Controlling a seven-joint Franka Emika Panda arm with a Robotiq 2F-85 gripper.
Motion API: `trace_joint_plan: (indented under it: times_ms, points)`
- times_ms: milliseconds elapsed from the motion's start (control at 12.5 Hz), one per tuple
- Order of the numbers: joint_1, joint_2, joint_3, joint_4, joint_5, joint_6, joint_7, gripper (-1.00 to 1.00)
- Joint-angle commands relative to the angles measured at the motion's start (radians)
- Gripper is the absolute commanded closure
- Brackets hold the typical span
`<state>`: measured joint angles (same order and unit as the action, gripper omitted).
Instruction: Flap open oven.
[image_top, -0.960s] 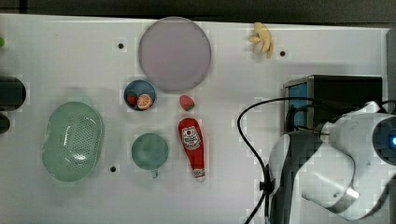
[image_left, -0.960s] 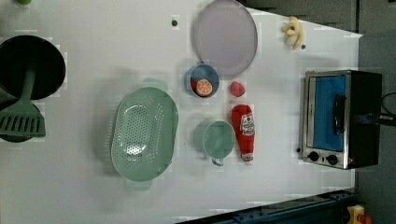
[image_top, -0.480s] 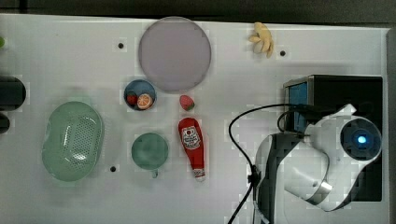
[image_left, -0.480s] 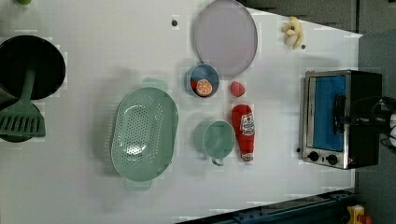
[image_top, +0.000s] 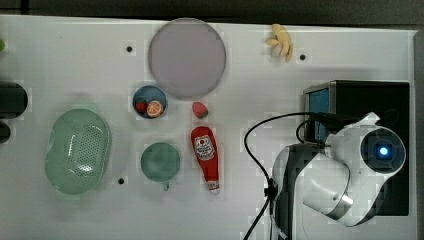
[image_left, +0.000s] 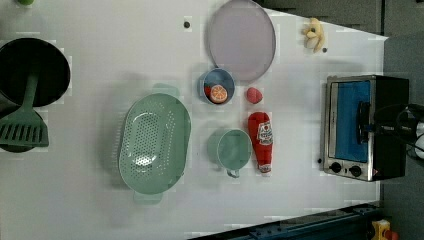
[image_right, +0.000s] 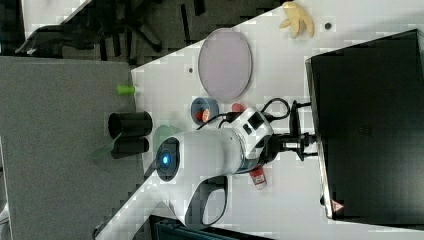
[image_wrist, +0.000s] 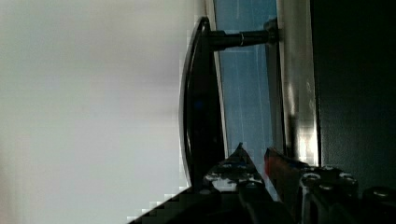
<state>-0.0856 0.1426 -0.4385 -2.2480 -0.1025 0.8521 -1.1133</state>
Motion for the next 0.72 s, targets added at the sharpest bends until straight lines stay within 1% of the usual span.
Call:
trace_joint_plan:
  times_ms: [80, 400, 720]
  points:
    - [0.049, 0.001, 0.039, -0.02, -0.053, 0.01, 0.037, 0.65]
    - [0.092, 0.002, 0.098, -0.059, -0.241, 0.01, 0.303, 0.65]
    - [0.106, 0.029, 0.167, -0.079, -0.462, 0.008, 0.536, 0.65]
